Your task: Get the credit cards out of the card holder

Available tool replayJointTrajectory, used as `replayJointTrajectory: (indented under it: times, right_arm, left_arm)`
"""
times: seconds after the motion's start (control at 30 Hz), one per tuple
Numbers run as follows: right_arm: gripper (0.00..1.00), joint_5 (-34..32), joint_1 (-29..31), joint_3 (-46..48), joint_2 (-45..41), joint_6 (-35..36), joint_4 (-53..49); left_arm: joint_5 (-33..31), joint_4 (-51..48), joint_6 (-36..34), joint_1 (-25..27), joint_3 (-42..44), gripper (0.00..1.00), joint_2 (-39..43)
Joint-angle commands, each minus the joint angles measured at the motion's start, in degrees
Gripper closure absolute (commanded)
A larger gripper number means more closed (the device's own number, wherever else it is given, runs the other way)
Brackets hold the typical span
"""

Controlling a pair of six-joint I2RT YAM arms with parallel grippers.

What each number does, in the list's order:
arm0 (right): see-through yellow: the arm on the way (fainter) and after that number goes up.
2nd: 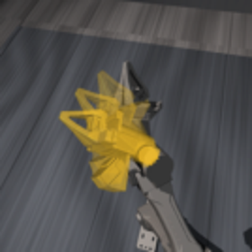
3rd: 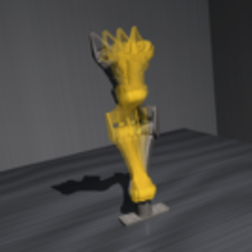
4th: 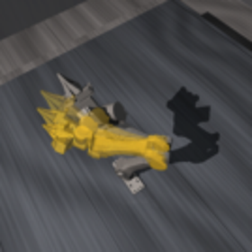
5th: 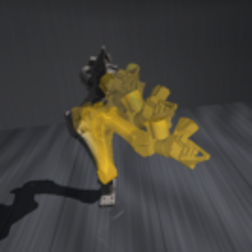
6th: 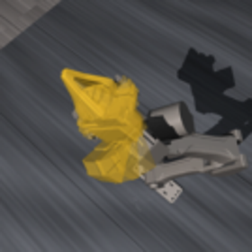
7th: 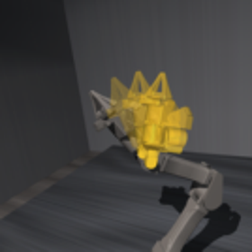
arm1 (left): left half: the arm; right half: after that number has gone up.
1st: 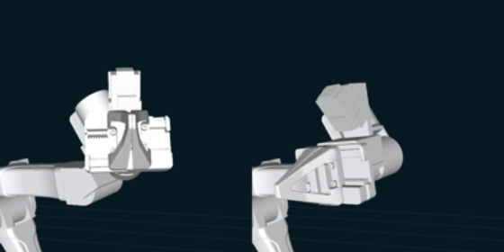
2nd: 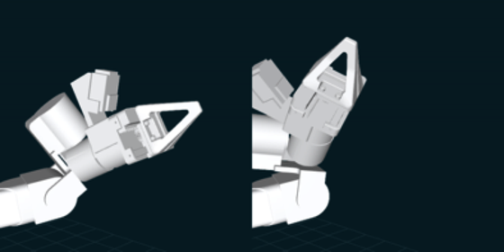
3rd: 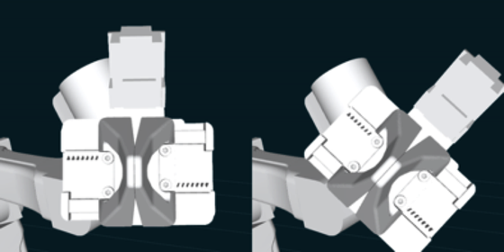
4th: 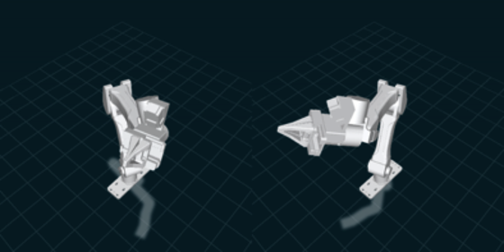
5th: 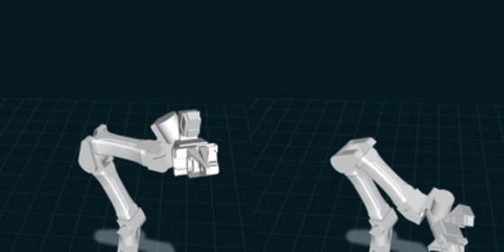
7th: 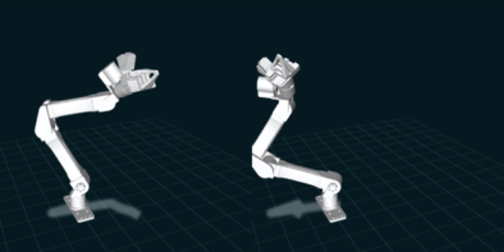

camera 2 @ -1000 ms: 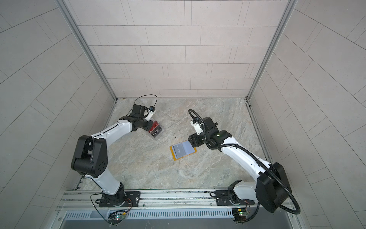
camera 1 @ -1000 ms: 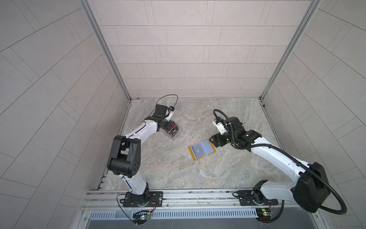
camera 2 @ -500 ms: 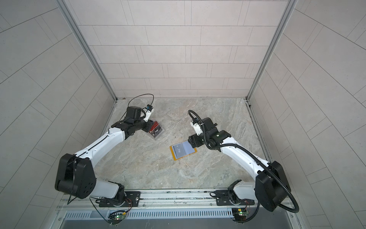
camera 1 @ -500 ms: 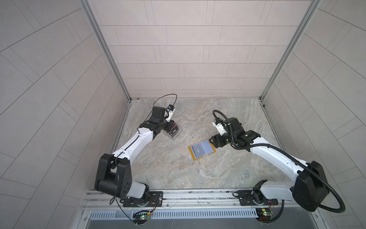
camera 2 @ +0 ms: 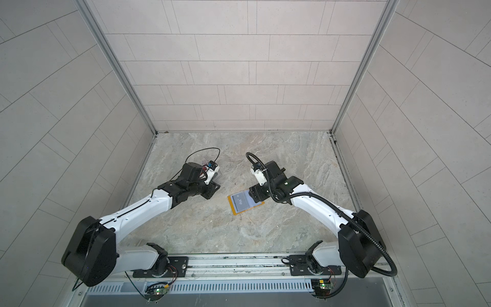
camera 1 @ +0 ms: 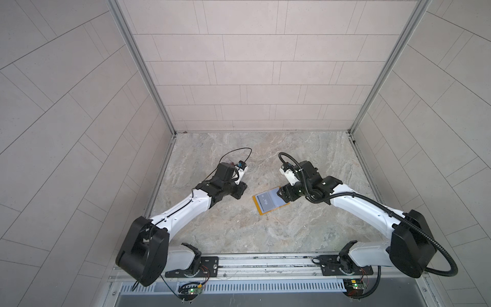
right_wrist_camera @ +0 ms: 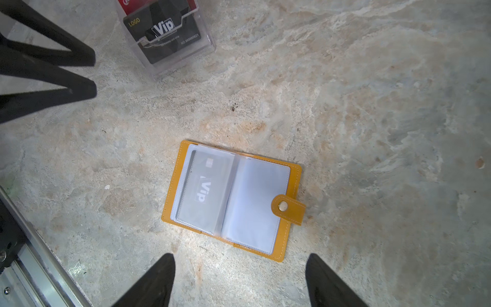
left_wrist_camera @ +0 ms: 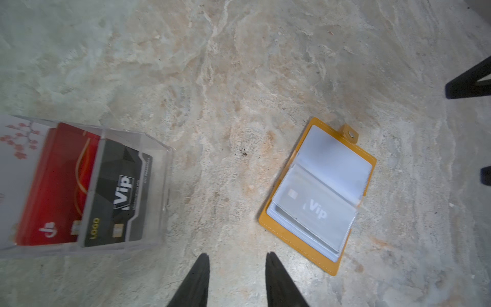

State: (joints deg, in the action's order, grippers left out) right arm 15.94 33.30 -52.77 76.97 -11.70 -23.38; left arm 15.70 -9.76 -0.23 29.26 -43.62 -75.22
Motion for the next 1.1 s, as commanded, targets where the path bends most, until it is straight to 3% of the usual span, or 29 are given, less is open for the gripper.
replayJointTrajectory:
  times: [0.0,0.57,1.07]
  right_arm:
    - [0.21,-1.19,0.95,0.78,1.24,-1.25,1.57]
    - [0.24,-3.58,4.38,4.02,3.98,-5.56,7.9]
    - [0.25,-4.91,5.36,6.6,7.96,-6.11,15.87]
  left_arm:
    - [1.93,4.85,4.13,2.41,1.82,0.68,-1.17]
    - [5.2,15.59,9.32,4.41,2.23,0.92,-13.66]
    - [0.14,18.02,11.91,7.14,3.2,1.0,-18.54]
